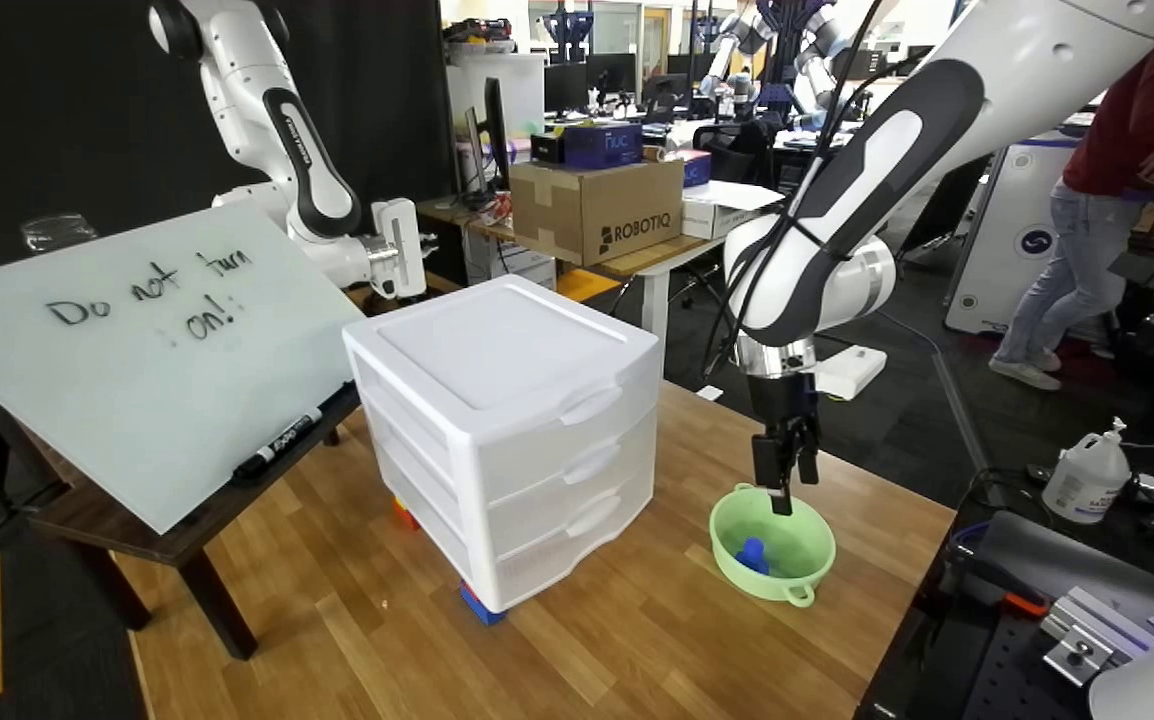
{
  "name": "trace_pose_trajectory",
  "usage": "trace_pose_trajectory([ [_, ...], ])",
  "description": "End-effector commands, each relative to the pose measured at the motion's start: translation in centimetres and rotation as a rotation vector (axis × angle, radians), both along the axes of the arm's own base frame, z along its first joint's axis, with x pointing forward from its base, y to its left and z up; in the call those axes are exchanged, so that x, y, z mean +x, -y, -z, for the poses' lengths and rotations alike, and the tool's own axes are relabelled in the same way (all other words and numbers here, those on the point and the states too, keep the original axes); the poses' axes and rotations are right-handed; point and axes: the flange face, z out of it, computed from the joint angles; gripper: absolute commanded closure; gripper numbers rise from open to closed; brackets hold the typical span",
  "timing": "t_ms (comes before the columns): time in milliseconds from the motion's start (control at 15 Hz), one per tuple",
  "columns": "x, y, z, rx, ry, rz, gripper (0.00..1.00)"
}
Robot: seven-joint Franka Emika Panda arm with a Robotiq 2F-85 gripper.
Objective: Take the blue object out of the green pot
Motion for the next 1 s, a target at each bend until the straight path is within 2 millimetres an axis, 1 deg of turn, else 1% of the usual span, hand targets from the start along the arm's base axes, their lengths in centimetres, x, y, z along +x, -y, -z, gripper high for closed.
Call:
trace_pose_trajectory([
  [0, 0.8, -0.5, 0.0, -0.015, -0.022, 0.008, 0.00],
  [133, 1.3, -0.8, 0.5, -0.032, -0.035, 0.022, 0.00],
  [267, 1.7, -1.1, 1.4, -0.048, -0.057, 0.033, 0.00],
  [533, 2.7, -1.5, 4.3, -0.085, -0.122, 0.042, 0.00],
  [733, 3.7, -2.5, 6.0, -0.117, -0.169, 0.042, 0.00],
  [867, 4.3, -3.0, 6.6, -0.134, -0.191, 0.044, 0.00],
  [933, 4.5, -3.2, 6.6, -0.139, -0.205, 0.040, 0.00],
])
